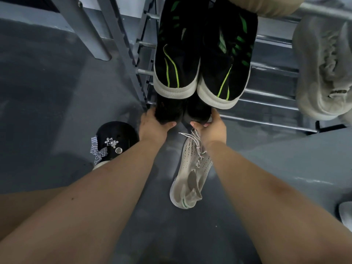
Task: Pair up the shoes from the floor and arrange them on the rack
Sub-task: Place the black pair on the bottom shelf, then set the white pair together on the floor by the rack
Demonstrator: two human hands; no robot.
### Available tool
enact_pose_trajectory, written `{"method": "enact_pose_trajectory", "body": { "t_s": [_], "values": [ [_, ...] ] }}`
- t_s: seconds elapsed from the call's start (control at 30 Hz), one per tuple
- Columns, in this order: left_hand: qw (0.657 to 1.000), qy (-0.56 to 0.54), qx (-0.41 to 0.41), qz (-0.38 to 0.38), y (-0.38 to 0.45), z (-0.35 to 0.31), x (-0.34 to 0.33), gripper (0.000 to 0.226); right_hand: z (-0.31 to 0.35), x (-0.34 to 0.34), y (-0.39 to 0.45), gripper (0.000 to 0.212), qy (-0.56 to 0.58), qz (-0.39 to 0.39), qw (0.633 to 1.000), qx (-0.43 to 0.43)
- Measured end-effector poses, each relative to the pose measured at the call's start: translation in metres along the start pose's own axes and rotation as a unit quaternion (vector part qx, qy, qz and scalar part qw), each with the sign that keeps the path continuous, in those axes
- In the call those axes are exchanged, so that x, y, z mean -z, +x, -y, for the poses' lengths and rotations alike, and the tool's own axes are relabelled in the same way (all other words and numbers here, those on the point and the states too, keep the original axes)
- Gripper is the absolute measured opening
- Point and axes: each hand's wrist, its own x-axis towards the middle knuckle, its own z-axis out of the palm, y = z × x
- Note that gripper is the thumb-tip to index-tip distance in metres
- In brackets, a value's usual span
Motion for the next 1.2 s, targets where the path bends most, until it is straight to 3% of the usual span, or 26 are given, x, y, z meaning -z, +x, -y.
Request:
{"method": "enact_pose_trajectory", "body": {
  "t_s": [0.2, 0.33, 0.47, 0.57, 0.73, 0.93, 1.03, 1.13, 1.2],
  "values": [
    [1.000, -0.008, 0.000, -0.001, -0.003, 0.001, -0.003, 0.075, -0.005, -0.002, 0.003, 0.068, -0.054, 0.001, 0.998, 0.013],
    [0.999, -0.016, 0.044, 0.028, -0.012, 0.006, -0.008, 0.078, -0.008, 0.015, -0.005, 0.085, -0.144, 0.045, 0.989, -0.004],
    [0.981, 0.063, 0.100, 0.156, -0.040, 0.027, -0.021, 0.061, -0.030, 0.024, -0.038, 0.096, -0.216, 0.048, 0.974, -0.039],
    [0.954, -0.021, 0.136, 0.267, -0.068, 0.030, -0.037, 0.041, -0.055, 0.022, -0.067, 0.084, -0.115, 0.106, 0.977, -0.142],
    [0.949, -0.056, 0.117, 0.286, -0.086, 0.014, -0.052, 0.034, -0.078, 0.033, -0.087, 0.060, 0.031, 0.123, 0.972, -0.196],
    [0.908, -0.089, 0.136, 0.385, -0.112, -0.017, -0.090, 0.034, -0.100, 0.090, -0.078, 0.055, 0.019, 0.086, 0.975, -0.205],
    [0.917, -0.030, 0.086, 0.388, -0.120, -0.026, -0.114, 0.036, -0.112, 0.108, -0.077, 0.058, 0.013, 0.095, 0.974, -0.206],
    [0.947, 0.146, -0.052, 0.282, -0.128, -0.036, -0.134, 0.049, -0.117, 0.125, -0.078, 0.078, -0.040, 0.092, 0.976, -0.195],
    [0.930, 0.244, -0.153, 0.230, -0.138, -0.048, -0.141, 0.061, -0.117, 0.142, -0.077, 0.084, -0.091, 0.089, 0.974, -0.186]
  ]
}}
